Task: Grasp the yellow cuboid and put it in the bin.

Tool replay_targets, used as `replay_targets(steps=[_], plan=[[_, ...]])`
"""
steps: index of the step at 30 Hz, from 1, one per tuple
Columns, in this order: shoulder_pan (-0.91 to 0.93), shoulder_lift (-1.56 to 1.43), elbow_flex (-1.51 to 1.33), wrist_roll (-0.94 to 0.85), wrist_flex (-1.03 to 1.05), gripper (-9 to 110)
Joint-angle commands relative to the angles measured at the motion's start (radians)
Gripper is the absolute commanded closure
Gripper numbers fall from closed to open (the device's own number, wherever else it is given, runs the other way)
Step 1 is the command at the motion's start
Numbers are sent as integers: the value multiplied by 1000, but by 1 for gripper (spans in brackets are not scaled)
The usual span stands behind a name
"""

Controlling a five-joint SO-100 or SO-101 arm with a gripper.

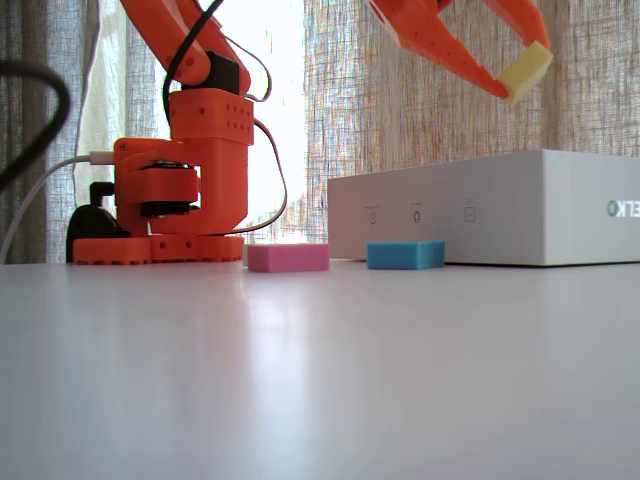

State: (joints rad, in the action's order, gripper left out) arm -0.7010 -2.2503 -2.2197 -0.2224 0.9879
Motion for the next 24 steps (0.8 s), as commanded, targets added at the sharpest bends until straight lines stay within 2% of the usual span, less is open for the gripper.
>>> replay_targets(steps=[1, 4, 6, 9, 11, 14, 17, 20, 24], plan=[[5, -67, -37, -5, -46, 73], [9, -117, -118, -3, -110, 61], [9, -146, -164, -5, -163, 58], [38, -196, -179, -8, -265, 59], [100, -261, -183, -3, -339, 63], [261, -391, -241, 18, -448, 64], [436, -572, -353, 48, -537, 70], [555, -790, -479, 48, -468, 71], [617, -1015, -586, 48, -146, 77]])
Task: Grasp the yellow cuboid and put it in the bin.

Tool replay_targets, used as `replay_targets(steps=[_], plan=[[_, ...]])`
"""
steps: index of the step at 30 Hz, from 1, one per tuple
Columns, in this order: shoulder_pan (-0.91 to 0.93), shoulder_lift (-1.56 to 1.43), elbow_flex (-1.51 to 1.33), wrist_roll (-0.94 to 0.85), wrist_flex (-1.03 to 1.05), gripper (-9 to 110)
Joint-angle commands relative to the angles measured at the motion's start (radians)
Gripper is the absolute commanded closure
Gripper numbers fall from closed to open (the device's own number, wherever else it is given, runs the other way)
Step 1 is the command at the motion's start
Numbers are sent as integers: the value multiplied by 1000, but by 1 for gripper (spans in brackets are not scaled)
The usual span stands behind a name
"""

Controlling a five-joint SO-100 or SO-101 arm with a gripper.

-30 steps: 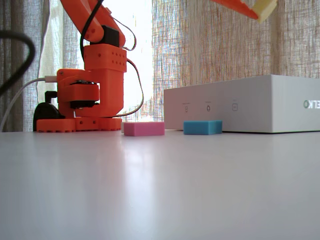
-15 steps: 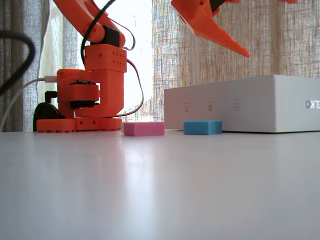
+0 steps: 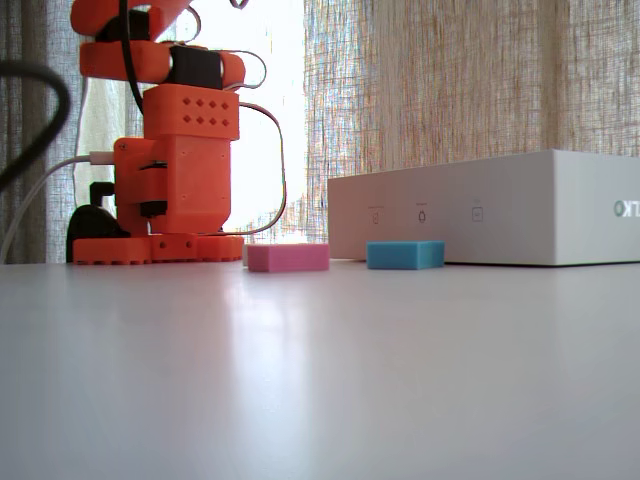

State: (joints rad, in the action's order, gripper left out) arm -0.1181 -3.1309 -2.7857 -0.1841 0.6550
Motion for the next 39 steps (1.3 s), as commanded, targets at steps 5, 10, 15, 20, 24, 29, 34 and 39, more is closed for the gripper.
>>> replay_targets(steps=[5, 10, 15, 20, 24, 29, 34, 39], plan=[[44, -176, -83, 17, 396, 82], [48, -176, -137, 17, 538, 82], [49, -176, -169, 25, 626, 93], [51, -176, -170, 18, 626, 109], [49, -176, -170, 18, 626, 110], [48, -176, -170, 15, 626, 110], [54, -176, -170, 18, 626, 110], [54, -178, -170, 18, 626, 110]])
